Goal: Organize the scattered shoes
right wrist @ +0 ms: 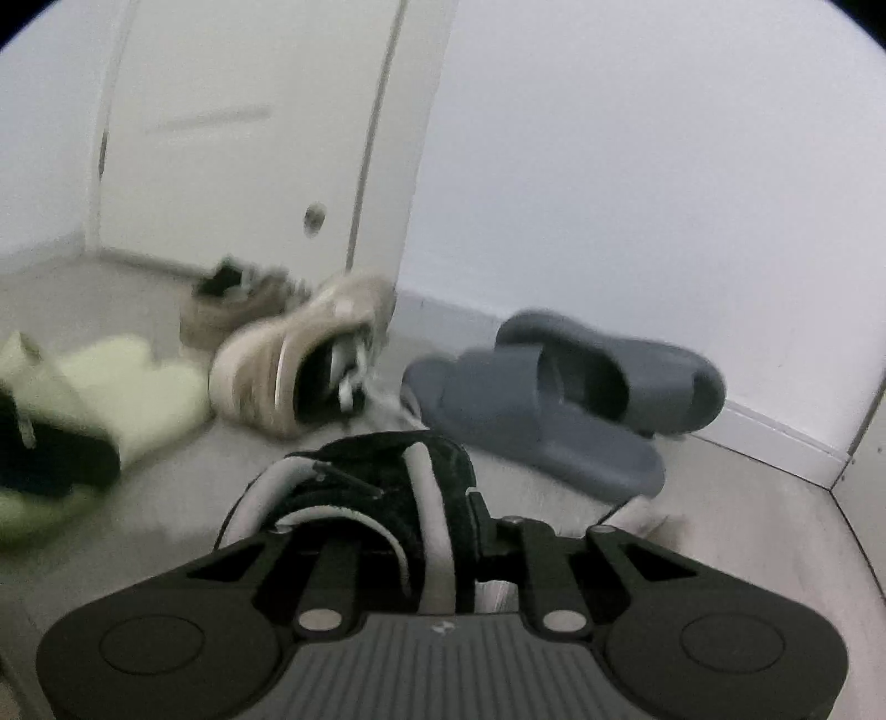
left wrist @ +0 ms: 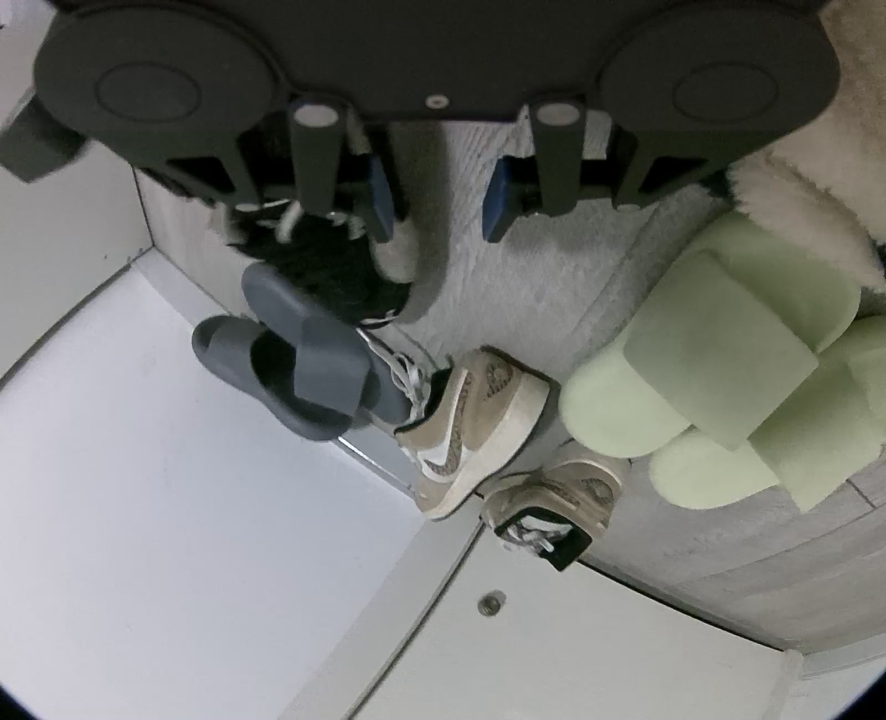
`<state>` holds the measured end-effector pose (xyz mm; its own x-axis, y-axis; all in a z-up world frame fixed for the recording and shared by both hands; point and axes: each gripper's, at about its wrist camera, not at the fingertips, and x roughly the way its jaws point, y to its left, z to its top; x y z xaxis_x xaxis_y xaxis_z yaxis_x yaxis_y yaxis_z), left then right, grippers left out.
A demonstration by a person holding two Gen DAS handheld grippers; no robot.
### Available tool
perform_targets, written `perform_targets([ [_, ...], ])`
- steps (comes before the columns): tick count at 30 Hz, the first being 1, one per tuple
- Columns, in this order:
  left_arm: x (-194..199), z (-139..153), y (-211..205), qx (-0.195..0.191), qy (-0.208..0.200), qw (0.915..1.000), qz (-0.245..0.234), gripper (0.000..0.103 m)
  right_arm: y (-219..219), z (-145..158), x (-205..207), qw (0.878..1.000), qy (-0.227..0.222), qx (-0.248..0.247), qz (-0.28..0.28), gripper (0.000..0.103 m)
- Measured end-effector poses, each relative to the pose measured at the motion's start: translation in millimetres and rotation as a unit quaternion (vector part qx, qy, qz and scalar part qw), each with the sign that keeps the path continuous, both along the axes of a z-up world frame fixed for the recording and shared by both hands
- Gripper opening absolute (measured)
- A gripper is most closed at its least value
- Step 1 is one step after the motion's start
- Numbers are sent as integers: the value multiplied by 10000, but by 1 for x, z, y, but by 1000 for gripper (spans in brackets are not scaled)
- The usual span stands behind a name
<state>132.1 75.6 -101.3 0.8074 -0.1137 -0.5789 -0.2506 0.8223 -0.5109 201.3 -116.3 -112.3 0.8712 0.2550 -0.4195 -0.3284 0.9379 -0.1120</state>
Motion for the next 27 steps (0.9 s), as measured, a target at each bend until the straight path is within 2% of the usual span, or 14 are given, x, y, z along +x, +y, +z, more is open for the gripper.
perform_targets([
  [3, -1, 0, 2, 7, -9, 10000, 21, 36, -27, 24, -4, 9980, -196, 569, -193, 19],
  [5, 0, 1, 1, 62, 8, 10000, 3, 36, -51, 42, -8, 9954, -487, 713, -409, 19],
  [8, 0, 0, 0, 97, 24, 10000, -6, 36, -82, 55, -8, 9918, -773, 573, -843, 19],
  [12, 1, 0, -1, 138, 43, 9999, -19, 36, -111, 54, -5, 9844, -880, 148, -1515, 20],
  [17, 1, 1, -3, 203, 52, 9998, -34, 36, -167, 45, 1, 9664, -376, 733, -2435, 20],
  [20, 1, 1, -4, 249, 51, 9997, -42, 36, -187, 30, 7, 9545, 27, 718, -2896, 20],
  [24, 1, 1, -5, 292, 56, 9995, -52, 37, -195, 14, 16, 9471, 479, 860, -3056, 20],
  [27, 0, 1, -5, 316, 58, 9995, -58, 37, -186, 4, 20, 9556, 698, 773, -2756, 20],
])
